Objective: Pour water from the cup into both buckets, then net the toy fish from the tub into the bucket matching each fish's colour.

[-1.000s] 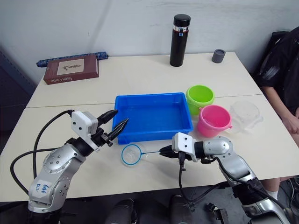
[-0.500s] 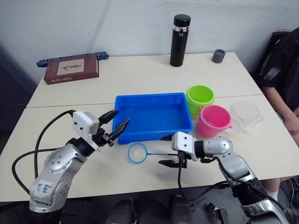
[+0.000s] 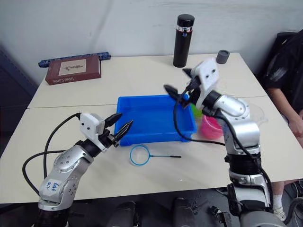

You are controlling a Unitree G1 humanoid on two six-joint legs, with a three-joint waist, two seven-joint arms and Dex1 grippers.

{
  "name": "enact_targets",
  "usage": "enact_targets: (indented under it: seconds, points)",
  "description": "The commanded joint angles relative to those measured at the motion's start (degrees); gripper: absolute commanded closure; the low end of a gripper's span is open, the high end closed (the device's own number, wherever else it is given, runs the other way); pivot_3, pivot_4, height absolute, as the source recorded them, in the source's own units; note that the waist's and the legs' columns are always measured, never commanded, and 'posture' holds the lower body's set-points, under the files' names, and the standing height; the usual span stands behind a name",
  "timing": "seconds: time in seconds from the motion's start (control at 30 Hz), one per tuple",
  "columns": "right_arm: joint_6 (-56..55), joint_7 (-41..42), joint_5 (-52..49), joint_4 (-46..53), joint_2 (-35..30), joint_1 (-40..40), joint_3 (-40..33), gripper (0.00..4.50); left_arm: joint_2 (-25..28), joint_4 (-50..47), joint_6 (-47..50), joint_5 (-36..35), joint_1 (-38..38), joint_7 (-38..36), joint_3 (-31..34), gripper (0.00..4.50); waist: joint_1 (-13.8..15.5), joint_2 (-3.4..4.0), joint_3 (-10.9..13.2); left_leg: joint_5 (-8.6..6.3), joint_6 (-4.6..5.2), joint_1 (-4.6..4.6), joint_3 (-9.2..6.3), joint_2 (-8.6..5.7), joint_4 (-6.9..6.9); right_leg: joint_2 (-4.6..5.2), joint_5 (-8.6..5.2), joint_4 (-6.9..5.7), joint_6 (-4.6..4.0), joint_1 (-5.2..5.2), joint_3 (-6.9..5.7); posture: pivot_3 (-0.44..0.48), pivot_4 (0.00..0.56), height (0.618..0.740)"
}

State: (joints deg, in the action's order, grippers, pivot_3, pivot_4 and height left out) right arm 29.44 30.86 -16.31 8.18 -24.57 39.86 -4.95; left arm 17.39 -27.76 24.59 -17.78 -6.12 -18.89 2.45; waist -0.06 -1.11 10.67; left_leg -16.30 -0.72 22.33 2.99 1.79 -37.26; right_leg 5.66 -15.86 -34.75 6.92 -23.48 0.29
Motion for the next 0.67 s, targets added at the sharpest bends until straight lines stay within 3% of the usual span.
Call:
enact_targets:
  seconds: [0.03,0.5,0.67]
  points:
    - [0.50,-5.75,2.48,1.50,0.45,-0.85,-1.27,0.05,-0.05,0.09,-1.23,0.39,-0.42,0.22,0.56,1.77,-0.16,0.00,0.00,0.00,0.00,0.01,0.03,-0.01,0.03,0.01,0.00,0.01,0.00,-0.02,0.03,0.000,0.150,0.740]
    - [2.48,-18.82,8.12,22.37,6.61,-27.70,1.10,0.05,-0.95,7.47,-6.04,3.12,-2.76,3.30,4.03,1.77,-0.19,-0.01,0.00,0.01,0.01,0.03,0.05,0.01,0.05,-0.05,0.00,-0.02,0.01,-0.07,0.03,0.000,0.150,0.740]
    - [0.17,-21.30,10.12,23.00,7.74,-30.00,0.99,0.05,-0.81,8.81,-6.71,3.16,-3.84,2.86,3.94,1.77,-0.48,-0.01,0.00,0.01,0.03,0.00,0.09,0.00,0.02,-0.05,0.01,-0.03,0.02,-0.06,0.07,0.000,0.150,0.740]
